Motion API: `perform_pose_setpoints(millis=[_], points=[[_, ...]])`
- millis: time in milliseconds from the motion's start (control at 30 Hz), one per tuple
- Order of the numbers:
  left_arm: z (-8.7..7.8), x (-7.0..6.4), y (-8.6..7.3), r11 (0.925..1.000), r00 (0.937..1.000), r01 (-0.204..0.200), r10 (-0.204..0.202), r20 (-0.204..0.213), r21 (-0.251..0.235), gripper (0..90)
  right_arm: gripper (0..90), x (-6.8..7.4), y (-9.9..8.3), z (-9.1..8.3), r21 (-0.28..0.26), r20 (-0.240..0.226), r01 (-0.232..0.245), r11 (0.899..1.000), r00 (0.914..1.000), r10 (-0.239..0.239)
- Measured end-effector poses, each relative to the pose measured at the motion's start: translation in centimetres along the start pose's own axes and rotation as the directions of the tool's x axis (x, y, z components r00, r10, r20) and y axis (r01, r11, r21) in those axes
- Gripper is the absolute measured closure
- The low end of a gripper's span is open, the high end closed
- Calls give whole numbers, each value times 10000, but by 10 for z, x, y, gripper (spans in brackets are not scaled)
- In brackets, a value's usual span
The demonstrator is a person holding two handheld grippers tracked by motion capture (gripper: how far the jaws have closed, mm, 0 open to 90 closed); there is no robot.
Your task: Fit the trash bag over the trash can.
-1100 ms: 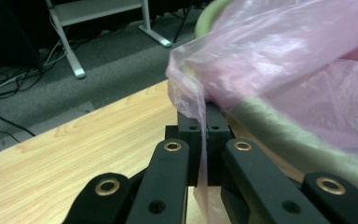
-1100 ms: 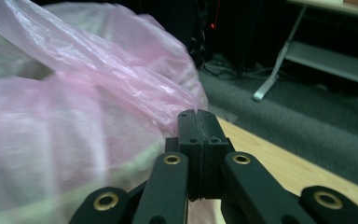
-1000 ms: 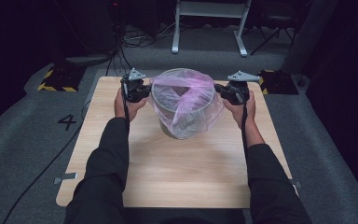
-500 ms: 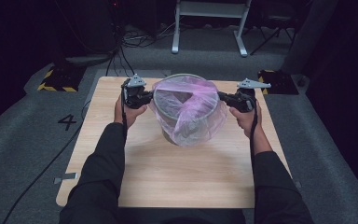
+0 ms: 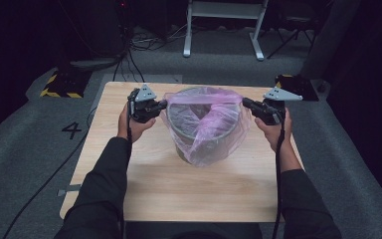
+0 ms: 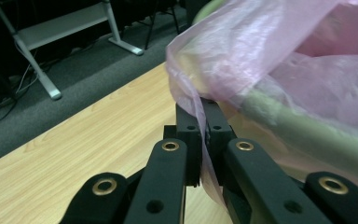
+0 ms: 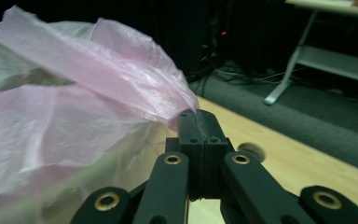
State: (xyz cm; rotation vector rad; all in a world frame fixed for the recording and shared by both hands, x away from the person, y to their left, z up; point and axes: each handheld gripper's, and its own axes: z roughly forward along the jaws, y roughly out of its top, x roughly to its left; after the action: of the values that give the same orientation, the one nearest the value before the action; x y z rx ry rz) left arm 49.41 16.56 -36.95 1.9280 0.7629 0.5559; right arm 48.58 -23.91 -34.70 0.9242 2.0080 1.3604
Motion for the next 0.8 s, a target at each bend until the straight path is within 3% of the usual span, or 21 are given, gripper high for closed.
perform_pose_setpoints(millis=[133,200,367,533,800], points=[[17,2,-1,9991,9999,111,-108,-94,411,880,900,-5,1,11,83,-44,-329,9994,9994,329],[26,2,-3,9975,10000,90,-91,12,696,893,900,-7,-1,20,376,-21,-612,9974,9981,613],[44,3,-8,9923,9976,528,-575,390,1123,896,900,-10,-14,42,1265,-252,-1121,9856,9929,1162],[51,9,-12,9852,9917,1033,-1125,616,1371,895,900,-9,-24,53,1552,-521,-1351,9786,9881,1447],[57,11,-16,9785,9903,1105,-1232,638,1742,889,900,-13,-33,63,2097,-737,-1634,9640,9805,1822]])
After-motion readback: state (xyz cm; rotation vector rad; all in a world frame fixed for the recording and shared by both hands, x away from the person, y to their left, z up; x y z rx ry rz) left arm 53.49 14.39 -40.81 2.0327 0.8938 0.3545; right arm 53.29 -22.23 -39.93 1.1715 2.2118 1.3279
